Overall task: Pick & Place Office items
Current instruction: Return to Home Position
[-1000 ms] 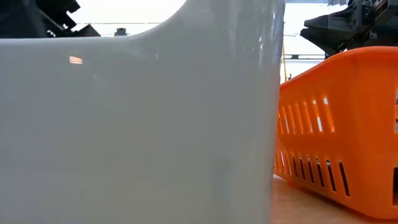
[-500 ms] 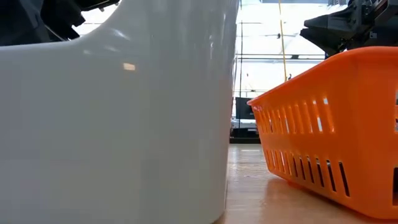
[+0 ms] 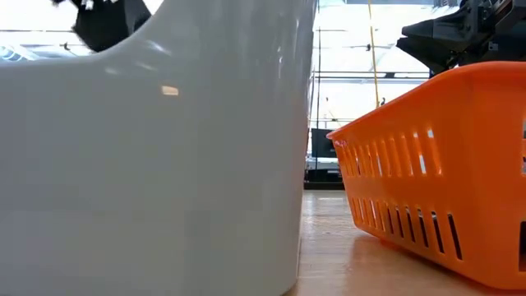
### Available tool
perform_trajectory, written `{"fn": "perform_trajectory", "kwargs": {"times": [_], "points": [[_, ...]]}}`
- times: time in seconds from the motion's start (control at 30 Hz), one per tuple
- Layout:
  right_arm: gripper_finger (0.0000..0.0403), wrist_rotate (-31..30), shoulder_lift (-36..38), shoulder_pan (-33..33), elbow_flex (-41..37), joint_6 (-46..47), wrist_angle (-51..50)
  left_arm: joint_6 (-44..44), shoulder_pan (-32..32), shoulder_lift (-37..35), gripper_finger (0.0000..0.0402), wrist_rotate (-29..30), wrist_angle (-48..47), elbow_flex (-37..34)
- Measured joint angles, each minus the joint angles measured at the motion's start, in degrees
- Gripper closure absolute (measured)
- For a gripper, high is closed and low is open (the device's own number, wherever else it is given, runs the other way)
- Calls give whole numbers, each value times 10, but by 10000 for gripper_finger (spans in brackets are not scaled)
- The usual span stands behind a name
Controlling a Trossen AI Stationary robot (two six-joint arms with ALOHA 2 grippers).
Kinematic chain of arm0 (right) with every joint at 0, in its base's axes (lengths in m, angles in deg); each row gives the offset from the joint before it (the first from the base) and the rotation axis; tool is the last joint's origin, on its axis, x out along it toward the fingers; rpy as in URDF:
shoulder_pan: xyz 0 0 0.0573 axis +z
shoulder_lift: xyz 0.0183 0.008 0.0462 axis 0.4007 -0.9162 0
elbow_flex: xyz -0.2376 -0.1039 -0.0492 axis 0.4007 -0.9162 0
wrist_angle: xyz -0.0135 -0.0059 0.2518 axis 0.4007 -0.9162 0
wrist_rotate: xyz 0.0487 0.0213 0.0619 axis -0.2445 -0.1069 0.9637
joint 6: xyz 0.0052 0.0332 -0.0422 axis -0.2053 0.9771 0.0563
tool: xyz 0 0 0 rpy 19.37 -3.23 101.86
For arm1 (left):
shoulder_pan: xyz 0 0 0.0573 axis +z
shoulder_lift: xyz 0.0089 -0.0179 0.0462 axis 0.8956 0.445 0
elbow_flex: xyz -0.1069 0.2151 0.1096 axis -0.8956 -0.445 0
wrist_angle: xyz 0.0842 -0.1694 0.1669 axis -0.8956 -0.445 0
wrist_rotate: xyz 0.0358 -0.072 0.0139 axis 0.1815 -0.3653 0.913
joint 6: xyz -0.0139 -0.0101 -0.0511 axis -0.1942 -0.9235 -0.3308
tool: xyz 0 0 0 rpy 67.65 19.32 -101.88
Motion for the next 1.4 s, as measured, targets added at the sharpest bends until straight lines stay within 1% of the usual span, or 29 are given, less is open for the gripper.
{"fn": "perform_trajectory", "kwargs": {"times": [0.1, 0.23, 0.37, 0.47, 0.57, 0.63, 0.7, 0.73, 0.83, 0.93, 1.07, 1.17, 1.23, 1.4], "points": [[291, 0, 0, 0, 0, 0, 0, 32, 25, -64, 158, -28, -44, 0], [291, 0, 0, 0, 0, 0, 0, 65, 59, -163, 158, -29, -126, 0], [291, 0, 0, 0, 0, -1, 0, 102, 100, -260, 158, -28, -161, 1], [291, 0, 0, 0, 0, -2, -1, 137, 128, -327, 158, -27, -157, 1], [291, 0, 0, 0, 0, -2, -1, 202, 148, -392, 158, -27, -166, 1], [291, 0, 0, 0, 0, -2, -1, 268, 161, -434, 158, -26, -182, 1], [291, 0, 0, 0, 0, -2, -1, 334, 170, -473, 158, -12, -223, 1], [291, 0, 0, 0, 0, -2, -1, 350, 174, -493, 158, 4, -248, 1], [291, 0, 0, 0, 0, -2, -1, 344, 184, -538, 158, 84, -283, -11], [291, 0, 0, 0, 0, -2, -1, 337, 193, -586, 158, 164, -259, -59], [291, 0, 0, 0, 0, -2, -1, 336, 211, -650, 158, 235, -136, -161], [291, 0, 0, 0, 0, -2, -1, 333, 229, -704, 158, 239, -35, -238], [291, 0, 0, 0, 0, -2, -2, 327, 241, -739, 158, 238, 10, -281], [291, 0, 0, 0, 0, -11, -4, 281, 267, -815, 158, 237, 41, -356]]}}
